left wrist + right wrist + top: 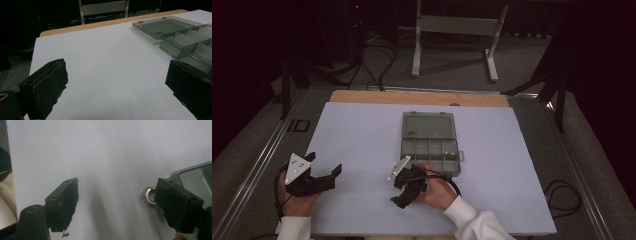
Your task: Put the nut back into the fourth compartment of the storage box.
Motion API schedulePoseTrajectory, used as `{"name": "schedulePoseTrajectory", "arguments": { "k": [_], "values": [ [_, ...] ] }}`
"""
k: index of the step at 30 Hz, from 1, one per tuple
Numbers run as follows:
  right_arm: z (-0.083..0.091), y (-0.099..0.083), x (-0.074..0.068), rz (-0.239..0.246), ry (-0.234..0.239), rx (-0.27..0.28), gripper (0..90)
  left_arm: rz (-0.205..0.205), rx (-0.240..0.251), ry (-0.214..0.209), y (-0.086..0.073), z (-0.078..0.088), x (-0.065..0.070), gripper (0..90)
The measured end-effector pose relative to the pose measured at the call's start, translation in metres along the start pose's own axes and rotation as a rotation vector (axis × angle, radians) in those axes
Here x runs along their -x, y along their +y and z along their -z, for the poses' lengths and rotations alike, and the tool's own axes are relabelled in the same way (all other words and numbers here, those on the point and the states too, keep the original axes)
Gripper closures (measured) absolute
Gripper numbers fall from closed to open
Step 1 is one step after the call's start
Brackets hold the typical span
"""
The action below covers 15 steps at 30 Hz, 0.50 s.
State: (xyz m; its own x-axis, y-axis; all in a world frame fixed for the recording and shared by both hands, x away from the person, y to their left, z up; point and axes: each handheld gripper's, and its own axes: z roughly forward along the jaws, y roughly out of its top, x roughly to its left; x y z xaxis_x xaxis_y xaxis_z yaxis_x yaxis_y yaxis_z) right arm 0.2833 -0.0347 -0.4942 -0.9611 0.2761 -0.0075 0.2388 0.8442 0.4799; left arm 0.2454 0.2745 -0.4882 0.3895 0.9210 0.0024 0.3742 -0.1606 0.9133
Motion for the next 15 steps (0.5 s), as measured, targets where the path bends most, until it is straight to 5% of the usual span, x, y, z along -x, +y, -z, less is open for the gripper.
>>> {"name": "schedulePoseTrajectory", "arguments": {
  "k": [15],
  "values": [
    [-0.018, 0.0, -0.001, 0.034, -0.019, -0.052, 18.7, 0.001, 0.002, 0.001, 0.0, 0.0, 0.0, 3.8]
  ]
}}
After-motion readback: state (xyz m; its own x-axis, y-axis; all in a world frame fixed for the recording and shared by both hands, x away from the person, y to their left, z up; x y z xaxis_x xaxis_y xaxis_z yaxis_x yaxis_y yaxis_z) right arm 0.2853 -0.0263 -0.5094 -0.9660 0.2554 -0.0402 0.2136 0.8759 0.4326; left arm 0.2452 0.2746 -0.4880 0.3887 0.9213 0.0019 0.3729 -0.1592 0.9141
